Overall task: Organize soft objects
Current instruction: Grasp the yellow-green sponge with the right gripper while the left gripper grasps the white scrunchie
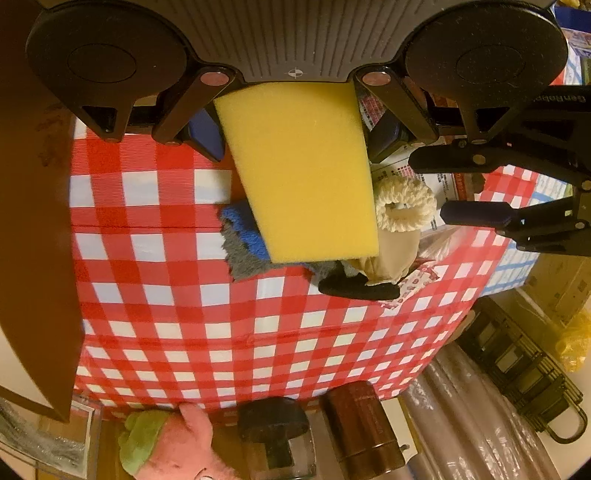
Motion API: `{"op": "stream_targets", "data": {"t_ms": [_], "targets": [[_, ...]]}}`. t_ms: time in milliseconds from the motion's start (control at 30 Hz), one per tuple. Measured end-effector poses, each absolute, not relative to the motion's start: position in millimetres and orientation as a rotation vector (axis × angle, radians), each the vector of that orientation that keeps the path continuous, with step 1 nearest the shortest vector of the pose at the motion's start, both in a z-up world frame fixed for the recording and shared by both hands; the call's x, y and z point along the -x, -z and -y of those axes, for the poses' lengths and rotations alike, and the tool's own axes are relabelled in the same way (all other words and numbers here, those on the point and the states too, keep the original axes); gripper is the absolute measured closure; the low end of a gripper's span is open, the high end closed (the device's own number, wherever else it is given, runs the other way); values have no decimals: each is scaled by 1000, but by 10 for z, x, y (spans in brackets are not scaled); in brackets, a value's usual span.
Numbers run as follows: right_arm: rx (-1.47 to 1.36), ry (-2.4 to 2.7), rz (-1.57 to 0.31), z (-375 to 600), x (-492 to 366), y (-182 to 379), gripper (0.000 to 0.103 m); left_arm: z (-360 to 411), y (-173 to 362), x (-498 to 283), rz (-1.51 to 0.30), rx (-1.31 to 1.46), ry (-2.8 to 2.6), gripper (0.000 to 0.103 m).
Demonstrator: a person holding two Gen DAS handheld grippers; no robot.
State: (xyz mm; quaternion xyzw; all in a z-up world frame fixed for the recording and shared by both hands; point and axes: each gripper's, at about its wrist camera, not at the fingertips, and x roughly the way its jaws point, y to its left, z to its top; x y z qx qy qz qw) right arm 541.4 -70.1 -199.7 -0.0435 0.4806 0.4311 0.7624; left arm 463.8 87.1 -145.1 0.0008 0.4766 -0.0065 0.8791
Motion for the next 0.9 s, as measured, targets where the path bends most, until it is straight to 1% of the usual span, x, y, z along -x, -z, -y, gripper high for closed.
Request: {"op": "stream_targets", "data": {"t_ms": [67, 167, 367, 600, 733, 900], "targets": [[99, -950, -1043, 697, -5402, 2019, 26, -874, 1443, -4647, -994, -9, 9, 56], [124, -959, -1005, 706, -5337, 1993, 30, -855, 1411, -4623, -986, -20, 21, 56], [71, -934, -983, 846, -5261, 1903, 31, -780, 1373, -4624, -964, -47, 47, 56], [58, -918, -998, 957, -5270, 1855, 31, -695, 1458, -4692, -965, -102, 86, 56], [54, -845, -1060, 1010, -5275, 1874, 31, -650, 1451, -4735, -958, -134, 107, 56], [-33, -739, -1098, 1167, -5292, 1842, 31, -590, 1447, -4793, -951, -146, 142, 56]]}}
